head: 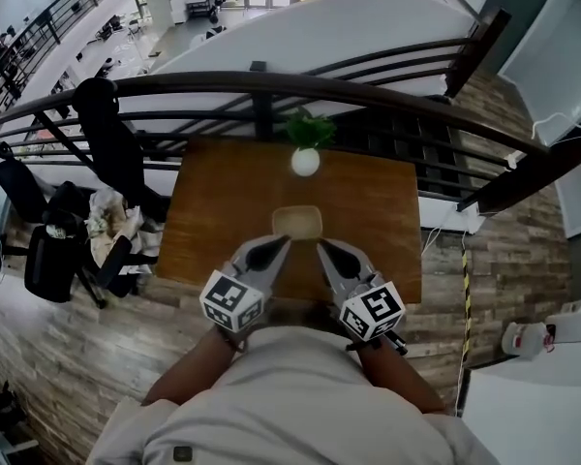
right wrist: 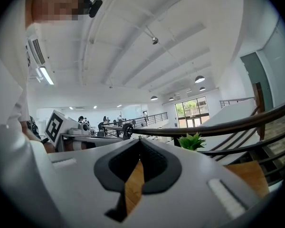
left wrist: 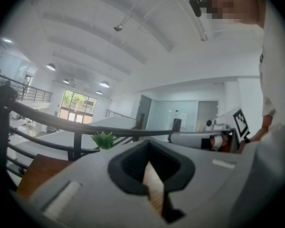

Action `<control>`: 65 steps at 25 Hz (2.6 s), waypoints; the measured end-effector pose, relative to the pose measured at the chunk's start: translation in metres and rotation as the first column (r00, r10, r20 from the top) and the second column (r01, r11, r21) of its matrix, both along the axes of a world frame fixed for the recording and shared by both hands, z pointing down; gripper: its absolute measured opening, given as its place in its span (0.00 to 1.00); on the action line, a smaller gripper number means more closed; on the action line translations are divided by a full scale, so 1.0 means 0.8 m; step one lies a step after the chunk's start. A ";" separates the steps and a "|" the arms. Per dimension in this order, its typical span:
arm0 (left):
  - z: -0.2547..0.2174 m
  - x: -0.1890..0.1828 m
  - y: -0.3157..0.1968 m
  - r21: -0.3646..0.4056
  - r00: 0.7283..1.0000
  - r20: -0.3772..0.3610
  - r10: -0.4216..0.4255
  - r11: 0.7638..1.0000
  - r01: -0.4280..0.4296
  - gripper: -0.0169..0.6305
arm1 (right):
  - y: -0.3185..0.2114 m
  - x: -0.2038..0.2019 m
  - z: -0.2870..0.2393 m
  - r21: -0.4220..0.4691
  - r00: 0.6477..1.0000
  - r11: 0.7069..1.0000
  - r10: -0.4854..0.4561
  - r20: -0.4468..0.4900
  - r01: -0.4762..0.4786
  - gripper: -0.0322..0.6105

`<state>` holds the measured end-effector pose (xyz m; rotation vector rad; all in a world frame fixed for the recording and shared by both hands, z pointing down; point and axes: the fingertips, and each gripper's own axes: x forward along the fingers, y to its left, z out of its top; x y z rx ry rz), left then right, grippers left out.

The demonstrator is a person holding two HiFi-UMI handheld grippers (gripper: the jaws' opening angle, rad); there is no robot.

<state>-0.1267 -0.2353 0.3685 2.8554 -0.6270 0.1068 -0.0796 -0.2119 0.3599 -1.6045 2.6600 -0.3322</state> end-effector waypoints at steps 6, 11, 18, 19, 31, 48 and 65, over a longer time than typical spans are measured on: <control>0.025 0.005 -0.008 -0.039 1.000 0.021 0.015 0.999 -0.015 0.03 | -0.019 0.011 0.022 -0.040 1.000 0.999 0.003 0.027 -0.002 0.06; 0.047 0.015 -0.025 -0.069 0.999 0.038 0.006 0.998 -0.003 0.03 | -0.036 0.039 0.052 -0.093 0.999 0.995 0.028 0.041 -0.024 0.06; 0.077 0.032 -0.063 -0.088 0.997 0.072 0.001 0.996 0.005 0.03 | -0.069 0.074 0.093 -0.164 0.996 0.986 0.043 0.078 -0.030 0.06; 0.081 0.038 -0.067 -0.092 0.997 0.076 0.004 0.996 0.003 0.03 | -0.072 0.081 0.099 -0.173 0.995 0.985 0.046 0.084 -0.031 0.06; 0.154 0.104 -0.107 -0.154 0.988 0.150 0.025 0.988 -0.001 0.03 | -0.115 0.148 0.190 -0.289 0.990 0.957 0.037 0.137 0.004 0.06; 0.305 0.164 -0.156 -0.281 0.968 0.250 -0.020 0.955 0.092 0.03 | -0.159 0.190 0.385 -0.527 0.958 0.828 -0.043 0.285 0.193 0.15; 0.400 0.181 -0.148 -0.368 0.945 0.327 0.023 0.924 0.105 0.03 | -0.162 0.174 0.510 -0.636 0.919 0.706 -0.056 0.390 0.313 0.18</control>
